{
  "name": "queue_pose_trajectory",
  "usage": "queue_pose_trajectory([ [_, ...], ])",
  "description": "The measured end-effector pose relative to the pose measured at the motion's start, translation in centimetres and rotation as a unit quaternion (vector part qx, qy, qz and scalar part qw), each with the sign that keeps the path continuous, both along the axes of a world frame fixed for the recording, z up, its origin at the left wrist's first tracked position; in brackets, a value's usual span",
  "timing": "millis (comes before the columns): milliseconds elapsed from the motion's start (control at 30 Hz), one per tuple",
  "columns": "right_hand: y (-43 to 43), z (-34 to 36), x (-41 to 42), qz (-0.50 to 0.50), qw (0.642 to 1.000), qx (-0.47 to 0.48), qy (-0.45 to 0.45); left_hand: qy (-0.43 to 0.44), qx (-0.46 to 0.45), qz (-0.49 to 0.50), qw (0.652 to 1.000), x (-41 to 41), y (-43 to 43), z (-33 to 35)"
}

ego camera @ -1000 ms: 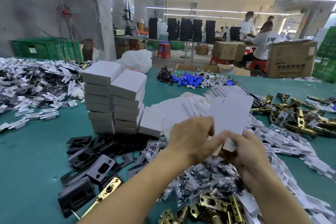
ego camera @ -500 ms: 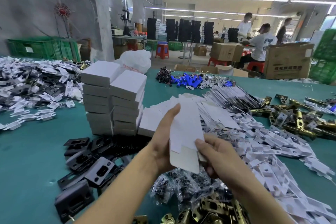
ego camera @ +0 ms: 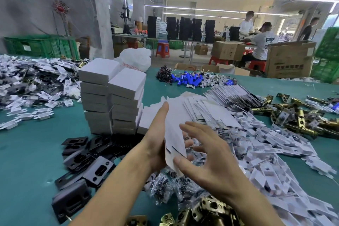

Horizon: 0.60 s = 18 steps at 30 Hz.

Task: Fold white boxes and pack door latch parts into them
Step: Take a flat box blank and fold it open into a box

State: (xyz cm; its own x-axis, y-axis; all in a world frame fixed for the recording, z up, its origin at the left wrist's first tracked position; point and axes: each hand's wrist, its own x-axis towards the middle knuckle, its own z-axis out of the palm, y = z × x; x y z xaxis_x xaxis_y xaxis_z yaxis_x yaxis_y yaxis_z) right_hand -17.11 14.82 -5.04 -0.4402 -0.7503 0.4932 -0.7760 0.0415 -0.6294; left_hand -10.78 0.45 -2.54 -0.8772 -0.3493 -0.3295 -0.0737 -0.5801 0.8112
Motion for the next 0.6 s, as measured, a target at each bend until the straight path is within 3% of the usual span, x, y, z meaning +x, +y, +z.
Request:
queue_pose_trajectory([
  [200,-0.2,-0.1,0.2,0.014,0.999,0.014,0.047,0.026,-0.016,-0.051,0.998,0.2,0.0,0.9],
  [600,0.4,0.7,-0.2,-0.047,0.995,0.012,0.088,-0.010,-0.098,-0.112,0.989,-0.5,2.2,1.4],
])
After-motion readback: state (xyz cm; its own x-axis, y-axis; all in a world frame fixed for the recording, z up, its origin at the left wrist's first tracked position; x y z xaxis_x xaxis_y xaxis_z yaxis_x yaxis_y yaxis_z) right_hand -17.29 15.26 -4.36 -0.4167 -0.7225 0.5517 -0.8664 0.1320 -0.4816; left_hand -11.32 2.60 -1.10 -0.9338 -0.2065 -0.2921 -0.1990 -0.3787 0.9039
